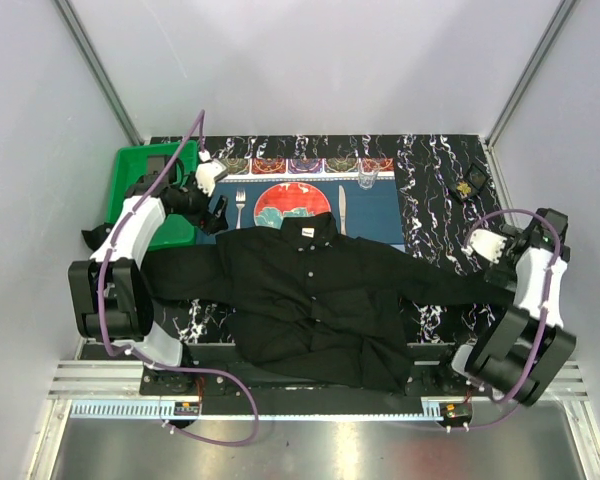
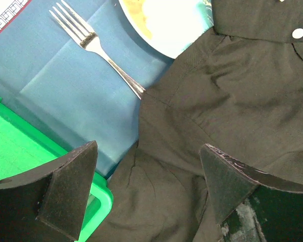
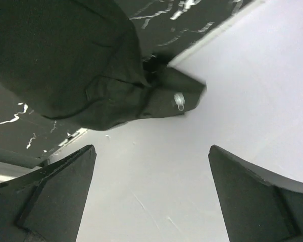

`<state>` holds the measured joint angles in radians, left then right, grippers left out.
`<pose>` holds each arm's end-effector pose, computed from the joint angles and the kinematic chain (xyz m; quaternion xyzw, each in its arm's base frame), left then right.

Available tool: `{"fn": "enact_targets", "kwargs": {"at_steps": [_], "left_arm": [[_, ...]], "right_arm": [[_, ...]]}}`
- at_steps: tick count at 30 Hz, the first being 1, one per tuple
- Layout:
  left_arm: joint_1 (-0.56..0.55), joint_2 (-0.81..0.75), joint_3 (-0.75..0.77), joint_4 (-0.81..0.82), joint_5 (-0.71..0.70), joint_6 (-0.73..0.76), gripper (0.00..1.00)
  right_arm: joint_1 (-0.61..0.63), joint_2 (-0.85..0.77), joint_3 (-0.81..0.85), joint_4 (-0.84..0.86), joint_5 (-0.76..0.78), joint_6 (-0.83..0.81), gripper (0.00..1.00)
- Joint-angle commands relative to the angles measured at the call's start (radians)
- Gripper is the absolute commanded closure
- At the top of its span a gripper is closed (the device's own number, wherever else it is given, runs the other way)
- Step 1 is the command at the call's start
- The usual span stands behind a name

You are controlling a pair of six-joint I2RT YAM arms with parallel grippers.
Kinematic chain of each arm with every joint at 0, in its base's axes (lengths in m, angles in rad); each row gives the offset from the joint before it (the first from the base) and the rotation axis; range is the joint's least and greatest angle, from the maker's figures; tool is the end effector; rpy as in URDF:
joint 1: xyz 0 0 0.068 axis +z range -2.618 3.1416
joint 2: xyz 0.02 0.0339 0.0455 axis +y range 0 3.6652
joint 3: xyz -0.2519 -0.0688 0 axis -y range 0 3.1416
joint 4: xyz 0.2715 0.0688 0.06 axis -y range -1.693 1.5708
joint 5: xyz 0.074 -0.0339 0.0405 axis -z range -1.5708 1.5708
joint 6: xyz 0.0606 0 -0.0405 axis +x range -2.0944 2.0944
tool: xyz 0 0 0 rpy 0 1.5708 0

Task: Pin the brooch onto the clothing
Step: Flatten out the clothes at the center of the board.

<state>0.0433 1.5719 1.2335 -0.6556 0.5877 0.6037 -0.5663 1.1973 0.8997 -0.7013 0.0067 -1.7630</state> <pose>0.3653 -0.0178 0.2276 0.3329 0.8590 -0.1767 0.3464 0.2345 -0.1495 0.2126 -0.5396 0.7932 -0.2604 0.1085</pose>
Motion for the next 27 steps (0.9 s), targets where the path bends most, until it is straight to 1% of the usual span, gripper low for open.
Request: {"fn": "enact_targets", "kwargs": {"at_steps": [1, 3, 4, 7, 10, 12, 13, 15, 17, 19, 24, 27], "left_arm": [[-0.002, -0.07, -0.006, 0.025, 0.023, 0.04, 0.14], [-0.002, -0.098, -0.015, 0.027, 0.02, 0.053, 0.14], [-0.003, -0.102, -0.023, 0.027, 0.023, 0.062, 0.14], [-0.002, -0.115, -0.025, 0.027, 0.035, 0.062, 0.14], [-0.003, -0.121, -0.025, 0.027, 0.06, 0.054, 0.14], [-0.011, -0.13, -0.026, 0.025, 0.061, 0.053, 0.14], [-0.014, -0.133, -0.025, 0.025, 0.061, 0.057, 0.14], [-0.028, -0.133, -0.019, 0.022, 0.055, 0.064, 0.14], [-0.039, -0.13, -0.002, 0.016, 0.043, 0.064, 0.14], [-0.06, -0.122, 0.018, 0.011, 0.034, 0.057, 0.14], [-0.083, -0.102, 0.05, -0.009, 0.014, 0.05, 0.14], [-0.088, -0.09, 0.066, -0.018, 0.0, 0.051, 0.14]], "right_arm": [[-0.018, 0.085, 0.12, -0.073, 0.029, -0.018, 0.0], [-0.024, 0.126, 0.2, -0.173, 0.001, 0.005, 0.0], [-0.024, 0.142, 0.264, -0.264, -0.005, 0.007, 0.0], [-0.024, 0.195, 0.342, -0.395, -0.04, -0.019, 0.0], [-0.007, 0.274, 0.408, -0.455, -0.033, -0.013, 0.03], [0.012, 0.352, 0.453, -0.458, -0.011, 0.029, 0.05], [0.019, 0.379, 0.5, -0.446, -0.011, 0.046, 0.06], [0.032, 0.465, 0.551, -0.445, 0.025, 0.074, 0.1], [0.037, 0.549, 0.611, -0.445, 0.058, 0.065, 0.14], [0.042, 0.596, 0.637, -0.425, 0.091, 0.039, 0.16], [0.042, 0.702, 0.64, -0.37, 0.162, -0.064, 0.16], [0.046, 0.737, 0.595, -0.327, 0.194, -0.101, 0.16]]}}
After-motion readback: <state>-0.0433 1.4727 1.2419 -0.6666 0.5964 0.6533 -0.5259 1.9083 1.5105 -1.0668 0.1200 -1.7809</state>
